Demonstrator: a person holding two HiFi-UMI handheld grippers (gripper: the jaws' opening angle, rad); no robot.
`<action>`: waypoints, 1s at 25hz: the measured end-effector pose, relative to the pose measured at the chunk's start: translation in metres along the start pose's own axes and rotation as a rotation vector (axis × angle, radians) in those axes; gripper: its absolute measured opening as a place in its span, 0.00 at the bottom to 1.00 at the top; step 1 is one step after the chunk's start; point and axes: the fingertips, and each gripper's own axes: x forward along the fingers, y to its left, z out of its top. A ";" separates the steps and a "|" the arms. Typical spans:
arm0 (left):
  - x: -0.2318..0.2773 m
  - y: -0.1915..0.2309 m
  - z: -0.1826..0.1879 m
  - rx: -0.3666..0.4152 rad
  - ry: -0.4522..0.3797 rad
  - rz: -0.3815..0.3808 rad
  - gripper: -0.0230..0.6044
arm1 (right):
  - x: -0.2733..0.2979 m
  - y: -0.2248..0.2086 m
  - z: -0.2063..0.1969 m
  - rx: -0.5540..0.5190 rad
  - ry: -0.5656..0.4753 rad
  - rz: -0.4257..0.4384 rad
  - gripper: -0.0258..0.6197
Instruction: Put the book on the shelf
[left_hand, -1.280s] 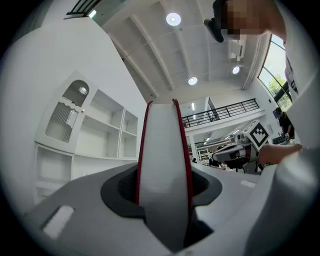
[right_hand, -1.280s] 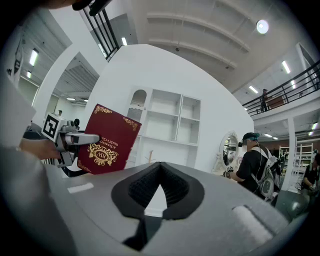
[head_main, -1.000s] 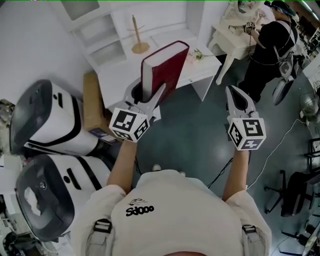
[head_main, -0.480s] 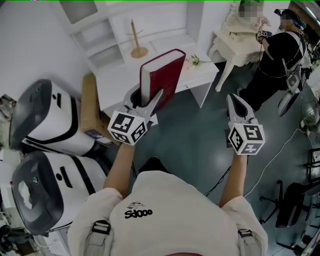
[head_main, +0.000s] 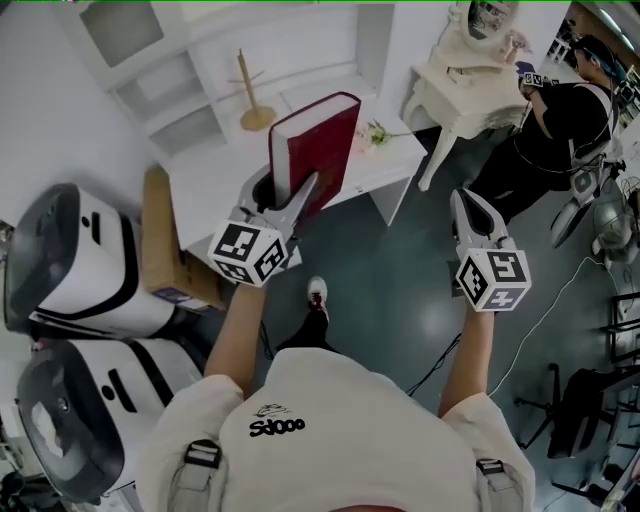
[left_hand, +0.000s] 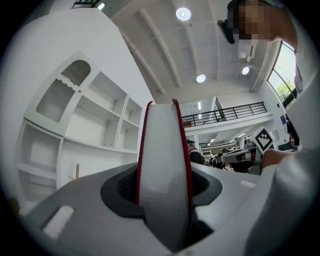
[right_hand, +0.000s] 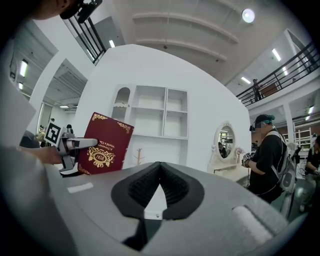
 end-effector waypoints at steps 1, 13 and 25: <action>0.011 0.009 -0.001 -0.004 -0.005 0.002 0.39 | 0.011 -0.006 0.003 -0.002 -0.004 -0.006 0.04; 0.146 0.120 -0.003 -0.020 -0.014 -0.047 0.39 | 0.166 -0.057 0.040 -0.011 -0.011 -0.045 0.04; 0.247 0.193 -0.008 -0.029 -0.029 -0.088 0.39 | 0.278 -0.092 0.060 -0.033 -0.014 -0.053 0.04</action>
